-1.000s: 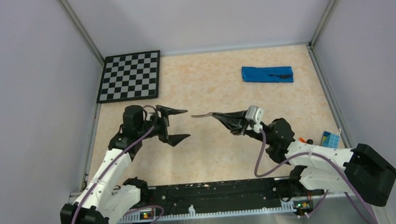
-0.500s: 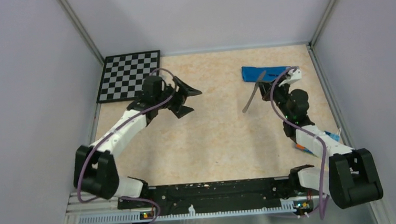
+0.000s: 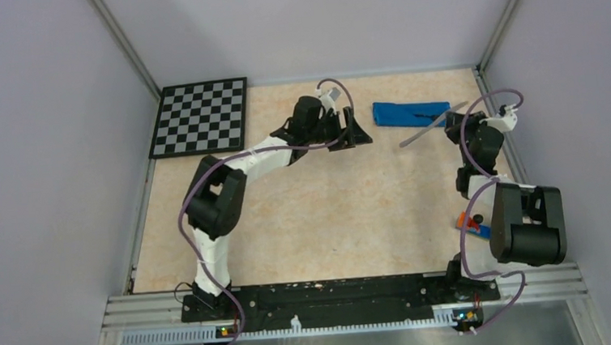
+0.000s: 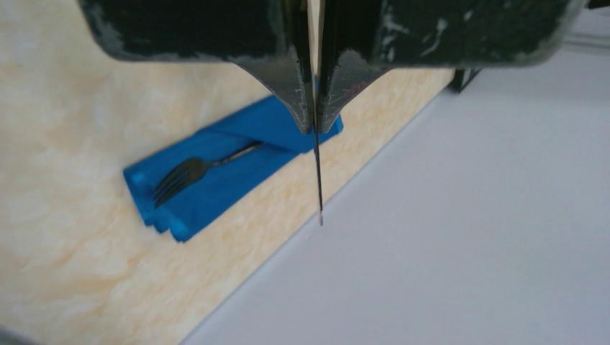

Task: Fold the napkin into a case and place the utensils inside
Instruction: Insert the knife into the folded napkin.

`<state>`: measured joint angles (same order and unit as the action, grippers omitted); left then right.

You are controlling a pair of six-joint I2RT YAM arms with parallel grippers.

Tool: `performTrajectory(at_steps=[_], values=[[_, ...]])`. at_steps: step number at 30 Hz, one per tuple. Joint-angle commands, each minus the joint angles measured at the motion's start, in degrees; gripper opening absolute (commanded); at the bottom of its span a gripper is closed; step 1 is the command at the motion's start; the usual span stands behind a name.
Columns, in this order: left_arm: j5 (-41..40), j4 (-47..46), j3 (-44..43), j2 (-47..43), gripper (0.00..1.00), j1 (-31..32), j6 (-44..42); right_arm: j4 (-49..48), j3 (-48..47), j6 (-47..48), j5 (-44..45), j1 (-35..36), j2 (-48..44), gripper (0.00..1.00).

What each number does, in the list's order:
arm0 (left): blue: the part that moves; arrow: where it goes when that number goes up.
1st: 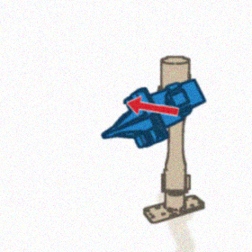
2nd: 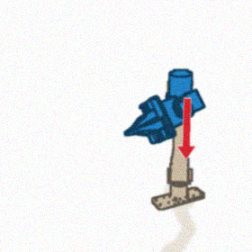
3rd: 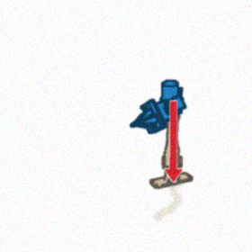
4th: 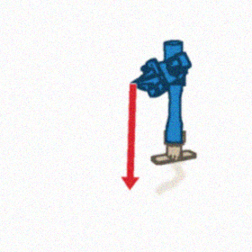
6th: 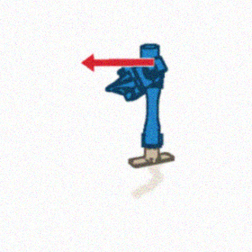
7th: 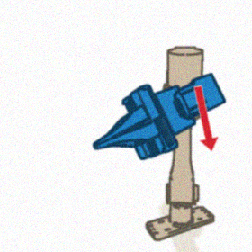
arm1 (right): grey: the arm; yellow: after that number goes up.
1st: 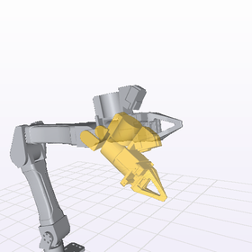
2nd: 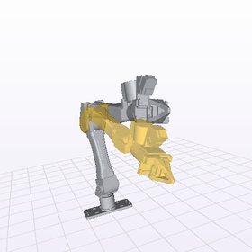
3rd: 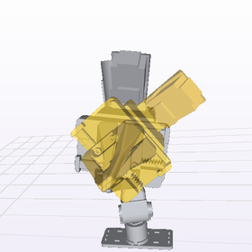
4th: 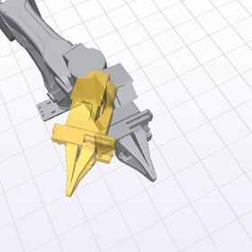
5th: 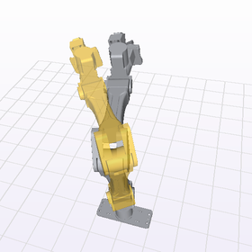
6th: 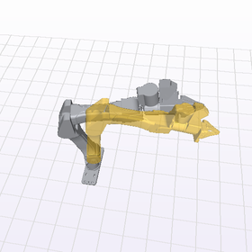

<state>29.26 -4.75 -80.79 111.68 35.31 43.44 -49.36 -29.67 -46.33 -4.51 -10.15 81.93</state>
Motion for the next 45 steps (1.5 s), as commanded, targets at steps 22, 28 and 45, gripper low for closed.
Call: performTrajectory(at_steps=[22,28,45], values=[[-7.9,-30.8,-34.7,38.6,0.53,0.7,5.1,-22.0,-17.5,-0.7,11.2,-8.1,23.8,0.0],[-13.7,-30.7,-34.7,40.0,0.61,0.4,7.2,-22.8,-19.4,-0.8,9.9,-8.6,26.8,0.0],[-16.7,-28.6,-40.0,47.2,0.49,-0.1,18.9,-31.4,-21.0,-8.3,4.7,-8.8,36.4,0.0]])
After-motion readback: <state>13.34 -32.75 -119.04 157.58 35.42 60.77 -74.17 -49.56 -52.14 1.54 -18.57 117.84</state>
